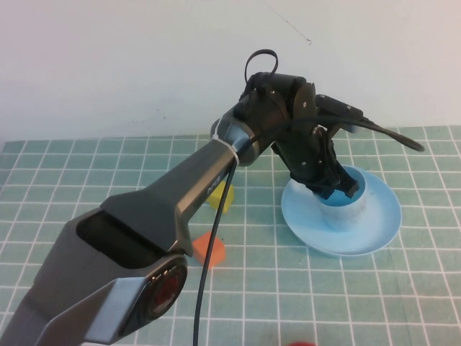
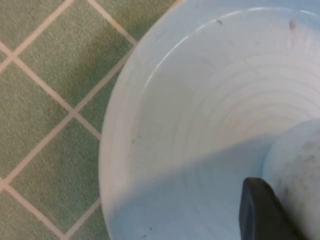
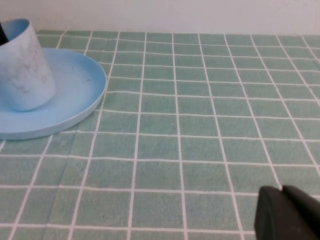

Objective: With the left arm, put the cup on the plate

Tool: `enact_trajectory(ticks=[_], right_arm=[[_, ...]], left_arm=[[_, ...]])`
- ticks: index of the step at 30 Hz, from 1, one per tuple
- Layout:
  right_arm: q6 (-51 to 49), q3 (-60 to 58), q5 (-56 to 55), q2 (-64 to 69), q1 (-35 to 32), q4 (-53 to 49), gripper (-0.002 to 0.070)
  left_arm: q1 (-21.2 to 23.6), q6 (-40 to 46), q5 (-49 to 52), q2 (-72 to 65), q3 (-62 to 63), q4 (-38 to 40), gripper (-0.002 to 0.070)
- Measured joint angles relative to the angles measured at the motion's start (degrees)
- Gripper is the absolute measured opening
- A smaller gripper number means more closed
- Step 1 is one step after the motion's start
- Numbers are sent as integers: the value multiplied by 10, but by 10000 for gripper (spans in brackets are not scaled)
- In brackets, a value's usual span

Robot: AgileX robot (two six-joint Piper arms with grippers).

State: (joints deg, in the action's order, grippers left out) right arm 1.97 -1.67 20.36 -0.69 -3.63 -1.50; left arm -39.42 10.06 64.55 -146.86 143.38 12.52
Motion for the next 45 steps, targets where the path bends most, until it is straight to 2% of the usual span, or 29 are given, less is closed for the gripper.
enact_trajectory(ticks=[13,17,23,25,27,33,35,41,45], right_arm=[[0,0,0,0,0,0,-2],[0,0,0,0,0,0,-2],[0,0,0,0,0,0,-2],[0,0,0,0,0,0,-2],[0,0,0,0,0,0,-2],[0,0,0,0,0,0,-2],[0,0,0,0,0,0,-2],[0,0,0,0,0,0,-2],[0,0,0,0,0,0,-2]], left_arm=[[0,1,-24,-4,1,-11,404],[0,14,-14,-3,21,-20,440],[0,17,46,8,112,-40,445],[0,13,62,17,153,-48,422],[0,-6,67,34,178,-67,371],[1,-20,79,135,199,-122,97],[1,-31,81,175,200,-149,42],[-9,-65,83,278,198,-313,5],[-11,-84,83,345,171,-362,3]])
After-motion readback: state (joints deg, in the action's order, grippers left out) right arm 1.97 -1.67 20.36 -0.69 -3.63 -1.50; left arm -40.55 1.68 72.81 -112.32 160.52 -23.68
